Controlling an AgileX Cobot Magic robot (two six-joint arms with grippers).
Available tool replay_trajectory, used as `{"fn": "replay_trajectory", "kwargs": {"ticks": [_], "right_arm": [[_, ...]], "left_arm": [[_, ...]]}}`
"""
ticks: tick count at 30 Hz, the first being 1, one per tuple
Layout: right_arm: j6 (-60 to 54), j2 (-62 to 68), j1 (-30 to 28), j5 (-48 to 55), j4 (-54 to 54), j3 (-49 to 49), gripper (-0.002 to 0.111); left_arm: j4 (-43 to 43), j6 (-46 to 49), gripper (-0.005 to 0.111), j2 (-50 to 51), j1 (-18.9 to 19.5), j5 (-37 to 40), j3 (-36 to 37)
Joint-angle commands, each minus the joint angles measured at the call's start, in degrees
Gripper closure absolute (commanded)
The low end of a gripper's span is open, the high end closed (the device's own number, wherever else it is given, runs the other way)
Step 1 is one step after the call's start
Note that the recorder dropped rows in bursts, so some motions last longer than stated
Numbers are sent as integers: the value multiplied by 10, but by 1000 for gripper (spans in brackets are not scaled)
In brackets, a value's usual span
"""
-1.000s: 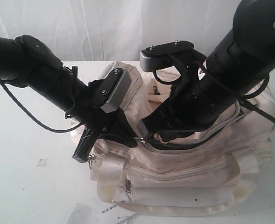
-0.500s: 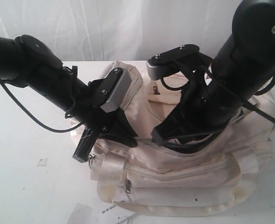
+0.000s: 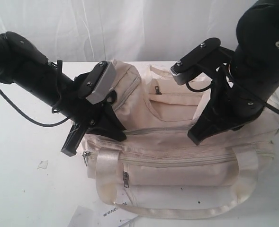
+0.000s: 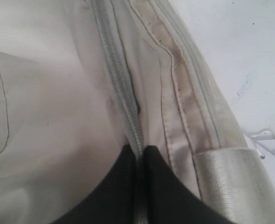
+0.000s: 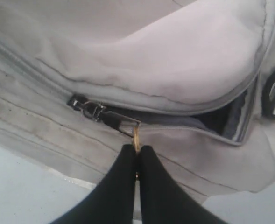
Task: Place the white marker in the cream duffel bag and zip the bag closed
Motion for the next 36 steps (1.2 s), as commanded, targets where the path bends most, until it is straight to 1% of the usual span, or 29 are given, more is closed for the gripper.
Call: {"fn": "replay_trajectory", "kwargs": {"ticks": [1, 3, 6, 9, 10, 13, 15, 16, 21, 25, 27, 31, 33, 36], "right_arm": [[-10, -7, -1, -34, 16, 1, 108], [-10, -7, -1, -51, 18, 1, 108], [-10, -7, -1, -71, 17, 1, 108], [-9, -7, -1, -78, 9, 1, 108], [-8, -7, -1, -77, 4, 1, 108], [-8, -7, -1, -76, 3, 1, 108], [-8, -7, -1, -76, 3, 1, 108], [-8, -7, -1, -76, 3, 1, 108], [-8, -7, -1, -59, 3, 1, 108], [-8, -11, -1, -30, 3, 1, 108], [-8, -20, -1, -28, 3, 1, 108], [-4, -38, -1, -30, 3, 1, 108], [2, -44, -1, -32, 3, 1, 108], [5, -47, -1, -32, 3, 1, 108]], "left_arm": [[-37, 16, 107, 0, 7, 12, 3], [-87, 16, 106, 0, 7, 26, -2], [-149, 16, 96, 0, 7, 63, -18], [-182, 16, 78, 0, 6, 96, -31], [-186, 16, 69, 0, 3, 106, -33], [-185, 16, 48, 0, -19, 106, -33], [-185, 16, 42, 0, -39, 79, -33], [-186, 16, 40, 0, -51, 55, -33], [-184, 16, 40, 0, -106, -22, -33], [-182, 16, 40, 4, -130, -94, -33], [-185, 16, 40, 8, -137, -101, -33], [-179, -7, 40, 19, -159, -89, -30], [-156, -11, 41, 27, -170, -103, -30], [-155, -31, 43, 38, -175, -146, -30]]}}
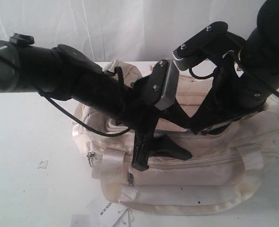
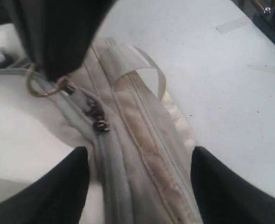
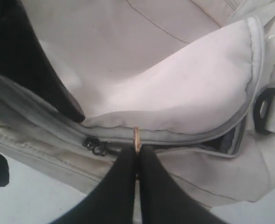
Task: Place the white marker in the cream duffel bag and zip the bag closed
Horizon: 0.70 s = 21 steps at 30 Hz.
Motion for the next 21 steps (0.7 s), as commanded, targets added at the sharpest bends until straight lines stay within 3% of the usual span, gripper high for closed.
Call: {"fn": "replay_trajectory", "kwargs": {"ticks": [1, 3, 5, 10, 21], "right_arm": [[6, -8, -1, -1, -4, 1, 108], [12, -8, -1, 2, -4, 1, 108], [19, -8, -1, 6, -4, 1, 108], [19, -8, -1, 11, -5, 1, 108], [110, -8, -21, -7, -121, 41, 108]], "left_arm": [[0, -43, 44, 14, -12, -49, 1], [-1, -81, 47, 17, -12, -74, 1], [-1, -123, 58, 17, -12, -88, 1], [3, -134, 104, 9, -12, -92, 1], [53, -145, 107, 6, -12, -139, 1]]}}
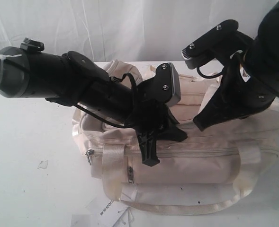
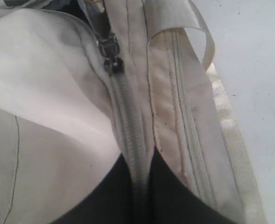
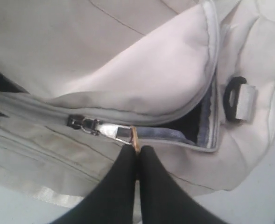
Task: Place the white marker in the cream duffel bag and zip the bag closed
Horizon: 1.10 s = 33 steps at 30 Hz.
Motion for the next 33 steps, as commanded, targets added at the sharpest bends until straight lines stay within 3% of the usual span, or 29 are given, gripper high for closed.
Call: {"fn": "replay_trajectory", "kwargs": {"ticks": [1, 11, 17, 21, 33], "right_arm": [[26, -6, -24, 8, -41, 17, 108], [24, -6, -83, -40, -27, 30, 108], [21, -6, -86, -48, -21, 36, 108], [23, -6, -93, -71, -21, 36, 108], [-41, -6, -98, -170, 87, 36, 108]], "left_arm": [[18, -22, 107, -6, 1, -29, 1], [61, -63, 107, -6, 9, -76, 1], [97, -142, 107, -6, 55, -9, 1], [178, -195, 107, -6, 75, 32, 1], [185, -210, 107, -6, 58, 40, 1]]}}
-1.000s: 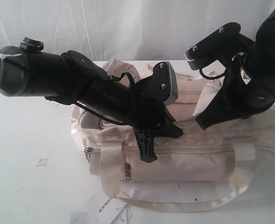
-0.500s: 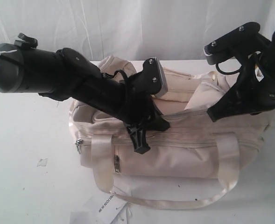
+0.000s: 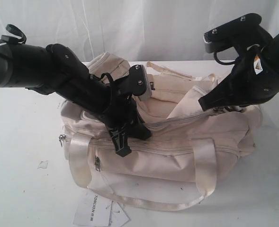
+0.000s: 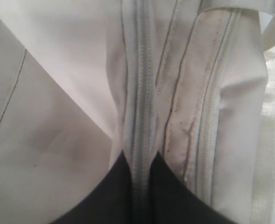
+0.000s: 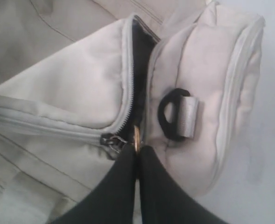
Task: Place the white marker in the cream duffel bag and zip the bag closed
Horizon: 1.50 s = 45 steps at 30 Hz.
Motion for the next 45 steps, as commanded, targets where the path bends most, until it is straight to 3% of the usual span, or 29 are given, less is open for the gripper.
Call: {"fn": "replay_trajectory", "kwargs": {"ticks": [1, 6, 13, 16, 22, 28, 41, 43, 45], "right_arm": [[-37, -5, -3, -21, 39, 2, 108], [-37, -5, -3, -15, 39, 2, 108], [-32, -5, -3, -11, 43, 2, 108], [-32, -5, -3, -10, 56, 2, 108], [-32, -5, -12, -21, 62, 2, 108], [-35, -5, -36, -10, 78, 2, 108], [-49, -5, -36, -1, 110, 2, 108], [-49, -5, -36, -1, 110, 2, 108], [-49, -5, -36, -1, 110, 2, 108]], "left_arm": [[4, -4, 107, -3, -6, 16, 1], [4, -4, 103, -4, -6, 17, 1], [-10, -4, 63, -22, -6, 20, -3], [-65, -4, 48, -28, -6, 25, -11], [-83, 42, 48, -27, -51, 12, -33], [-86, 33, 48, -9, -88, -87, -49], [-91, -5, 48, 58, -118, -62, -113], [-91, -5, 56, 59, -123, -62, -114], [-91, -5, 71, 57, -126, -63, -114]]}}
